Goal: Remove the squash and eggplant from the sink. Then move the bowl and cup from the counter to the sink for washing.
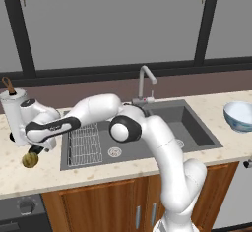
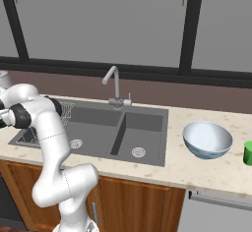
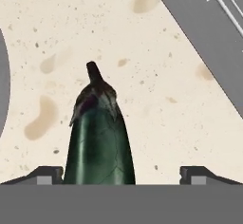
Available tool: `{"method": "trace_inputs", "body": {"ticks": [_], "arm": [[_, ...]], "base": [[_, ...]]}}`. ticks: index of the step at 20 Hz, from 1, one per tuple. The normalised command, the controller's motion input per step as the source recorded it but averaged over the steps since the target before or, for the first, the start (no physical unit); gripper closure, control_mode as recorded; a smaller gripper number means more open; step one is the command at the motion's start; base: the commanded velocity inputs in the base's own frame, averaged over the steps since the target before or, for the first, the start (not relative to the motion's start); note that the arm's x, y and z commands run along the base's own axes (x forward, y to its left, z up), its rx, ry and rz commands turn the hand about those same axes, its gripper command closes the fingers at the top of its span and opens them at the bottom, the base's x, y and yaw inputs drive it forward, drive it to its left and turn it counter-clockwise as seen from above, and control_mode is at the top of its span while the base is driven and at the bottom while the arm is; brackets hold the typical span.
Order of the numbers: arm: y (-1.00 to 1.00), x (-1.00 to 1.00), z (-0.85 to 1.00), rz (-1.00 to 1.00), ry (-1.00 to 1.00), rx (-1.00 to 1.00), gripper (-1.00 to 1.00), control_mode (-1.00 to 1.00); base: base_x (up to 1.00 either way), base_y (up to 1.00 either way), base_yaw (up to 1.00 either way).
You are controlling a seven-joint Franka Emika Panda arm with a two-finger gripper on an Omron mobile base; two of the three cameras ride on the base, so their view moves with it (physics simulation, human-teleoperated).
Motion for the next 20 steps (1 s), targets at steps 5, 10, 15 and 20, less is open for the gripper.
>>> {"method": "trace_inputs", "body": {"ticks": [5, 10, 15, 20], "arm": [[-0.11, -0.11, 0.18, 0.0, -0.01, 0.0, -1.0, -1.0], [-0.14, -0.13, 0.19, 0.0, -0.01, 0.0, -1.0, -1.0], [-0.18, -0.17, 0.16, 0.0, -0.01, 0.0, -1.0, -1.0], [-0.23, -0.21, 0.14, 0.0, -0.01, 0.0, -1.0, -1.0]], "base": [[0.0, 0.0, 0.0], [0.0, 0.0, 0.0], [0.0, 0.0, 0.0], [0.0, 0.0, 0.0]]}}
